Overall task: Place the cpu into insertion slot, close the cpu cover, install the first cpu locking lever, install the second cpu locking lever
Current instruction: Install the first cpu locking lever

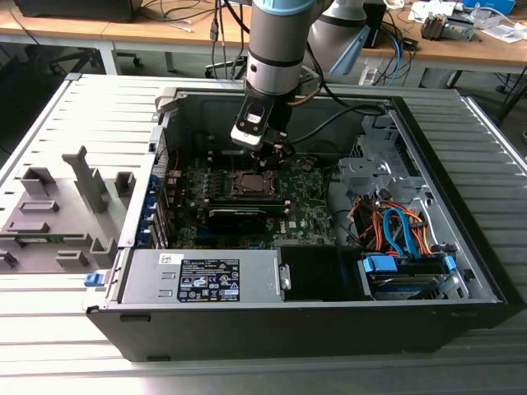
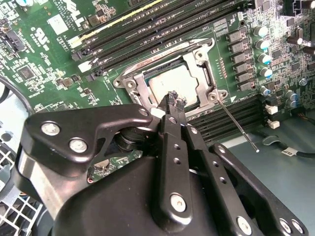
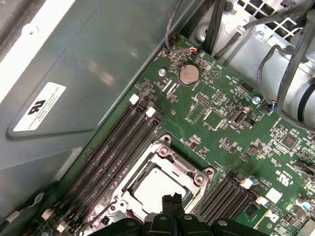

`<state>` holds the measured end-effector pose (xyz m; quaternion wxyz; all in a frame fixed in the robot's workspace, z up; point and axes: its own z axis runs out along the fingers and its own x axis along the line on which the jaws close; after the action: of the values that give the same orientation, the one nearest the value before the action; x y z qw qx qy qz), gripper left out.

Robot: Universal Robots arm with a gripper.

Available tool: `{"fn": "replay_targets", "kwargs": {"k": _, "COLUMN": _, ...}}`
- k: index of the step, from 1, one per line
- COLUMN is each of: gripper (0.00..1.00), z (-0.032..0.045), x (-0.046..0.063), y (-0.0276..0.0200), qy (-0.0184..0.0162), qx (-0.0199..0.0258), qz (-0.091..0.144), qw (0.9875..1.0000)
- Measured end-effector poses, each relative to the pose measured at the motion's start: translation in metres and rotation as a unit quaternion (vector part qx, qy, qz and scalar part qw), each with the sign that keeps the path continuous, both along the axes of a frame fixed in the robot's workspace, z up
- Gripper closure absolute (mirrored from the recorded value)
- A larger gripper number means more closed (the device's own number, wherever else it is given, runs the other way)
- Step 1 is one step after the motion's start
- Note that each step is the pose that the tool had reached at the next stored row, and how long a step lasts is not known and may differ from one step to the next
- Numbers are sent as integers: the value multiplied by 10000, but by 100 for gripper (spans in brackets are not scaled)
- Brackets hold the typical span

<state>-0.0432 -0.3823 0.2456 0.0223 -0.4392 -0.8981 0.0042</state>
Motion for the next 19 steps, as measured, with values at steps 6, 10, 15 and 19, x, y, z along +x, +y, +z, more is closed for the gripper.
{"fn": "replay_targets", "kwargs": {"k": 6, "gripper": 89, "z": 0, "x": 0, "y": 0, "qy": 0, "qx": 0, "qz": 70, "qw": 10000}}
{"fn": "replay_targets", "kwargs": {"k": 10, "gripper": 89, "z": 0, "x": 0, "y": 0, "qy": 0, "qx": 0, "qz": 122, "qw": 9999}}
{"fn": "replay_targets", "kwargs": {"k": 15, "gripper": 89, "z": 0, "x": 0, "y": 0, "qy": 0, "qx": 0, "qz": 167, "qw": 9999}}
{"fn": "replay_targets", "kwargs": {"k": 19, "gripper": 89, "z": 0, "x": 0, "y": 0, "qy": 0, "qx": 0, "qz": 201, "qw": 9998}}
